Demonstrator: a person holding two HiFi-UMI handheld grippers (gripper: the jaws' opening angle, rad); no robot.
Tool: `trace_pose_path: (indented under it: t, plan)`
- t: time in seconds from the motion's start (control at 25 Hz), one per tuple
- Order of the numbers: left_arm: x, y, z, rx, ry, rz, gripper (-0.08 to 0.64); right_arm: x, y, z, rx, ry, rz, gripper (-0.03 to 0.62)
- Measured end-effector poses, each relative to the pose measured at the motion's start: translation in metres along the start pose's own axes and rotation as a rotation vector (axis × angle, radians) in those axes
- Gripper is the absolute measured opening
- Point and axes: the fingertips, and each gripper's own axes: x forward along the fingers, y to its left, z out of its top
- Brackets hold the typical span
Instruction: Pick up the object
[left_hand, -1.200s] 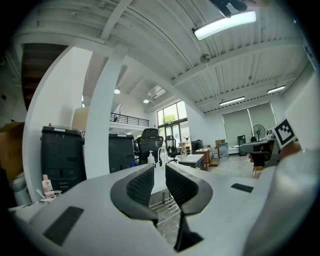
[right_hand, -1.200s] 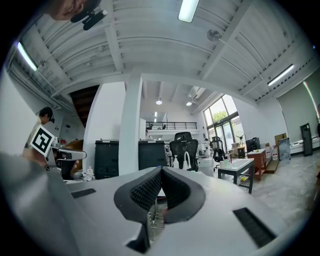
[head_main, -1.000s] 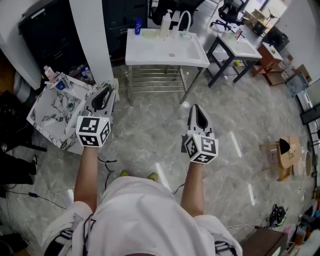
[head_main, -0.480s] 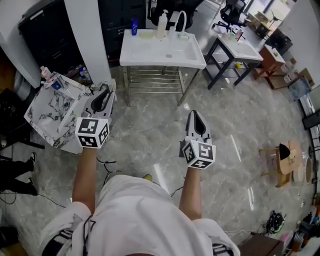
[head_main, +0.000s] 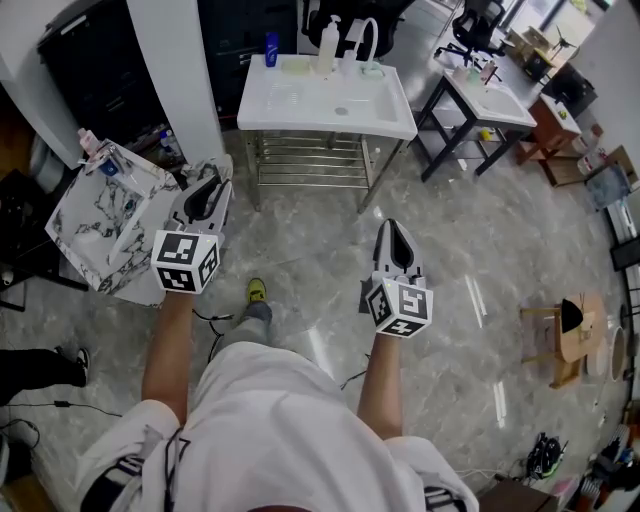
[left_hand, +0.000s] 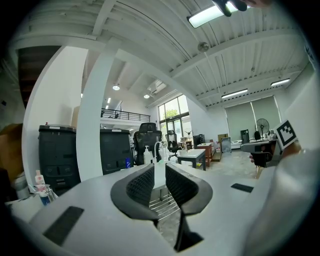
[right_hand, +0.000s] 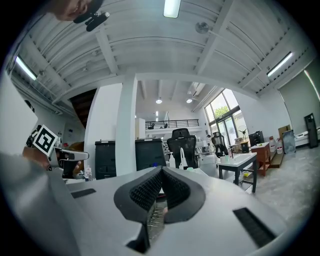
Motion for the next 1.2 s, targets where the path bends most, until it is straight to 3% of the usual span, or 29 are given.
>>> trace_pose_path:
  t: [0.4,0.88,1.2]
  plan:
    - [0.088,0.037,-0.008,-0.024,0.004,-0.011,0.064,0.089,-0.023,-0.004,-0.019,0.015,-0.03,0.008]
    - [0.24,0.124,-0.008,-0.072,0.038,-0.059,0.064,0.253,-0.042,0.006,-0.001,0.043,-0.089,0.008]
    - [0.312,0.175,-0.008,-0.101,0.039,-0.08,0.064,0.336,-0.042,0.008,-0.03,0.05,-0.119,0.008]
